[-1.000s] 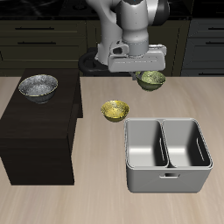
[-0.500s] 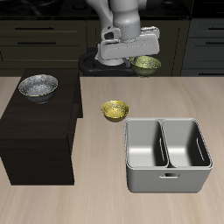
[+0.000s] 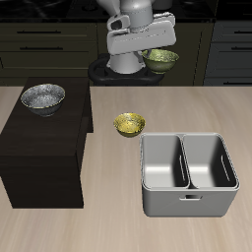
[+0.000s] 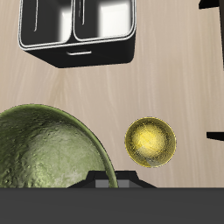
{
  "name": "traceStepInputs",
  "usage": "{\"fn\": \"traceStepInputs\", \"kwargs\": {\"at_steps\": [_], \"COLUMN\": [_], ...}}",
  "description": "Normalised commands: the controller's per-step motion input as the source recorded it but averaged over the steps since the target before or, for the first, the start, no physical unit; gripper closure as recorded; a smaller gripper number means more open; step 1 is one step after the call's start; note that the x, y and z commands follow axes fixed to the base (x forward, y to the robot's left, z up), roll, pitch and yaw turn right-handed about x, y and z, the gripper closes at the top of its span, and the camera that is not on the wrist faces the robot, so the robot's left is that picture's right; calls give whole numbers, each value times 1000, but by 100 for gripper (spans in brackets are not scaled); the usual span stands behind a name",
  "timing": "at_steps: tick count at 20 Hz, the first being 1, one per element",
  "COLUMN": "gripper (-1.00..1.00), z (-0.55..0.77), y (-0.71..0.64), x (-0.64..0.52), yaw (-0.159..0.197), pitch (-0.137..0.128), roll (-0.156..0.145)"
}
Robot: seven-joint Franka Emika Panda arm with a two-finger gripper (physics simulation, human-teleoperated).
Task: Stack the green bowl on the black bowl
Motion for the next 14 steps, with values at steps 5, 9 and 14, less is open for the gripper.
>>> {"fn": "traceStepInputs", "kwargs": {"at_steps": [5, 9, 14], "gripper": [100, 100, 100], "z": [348, 193, 122], "y": [-316, -349, -446], "x": [121, 152, 214], "yaw": [-29, 32, -9], "pitch": [0, 2, 14], "roll": [6, 11, -10]}}
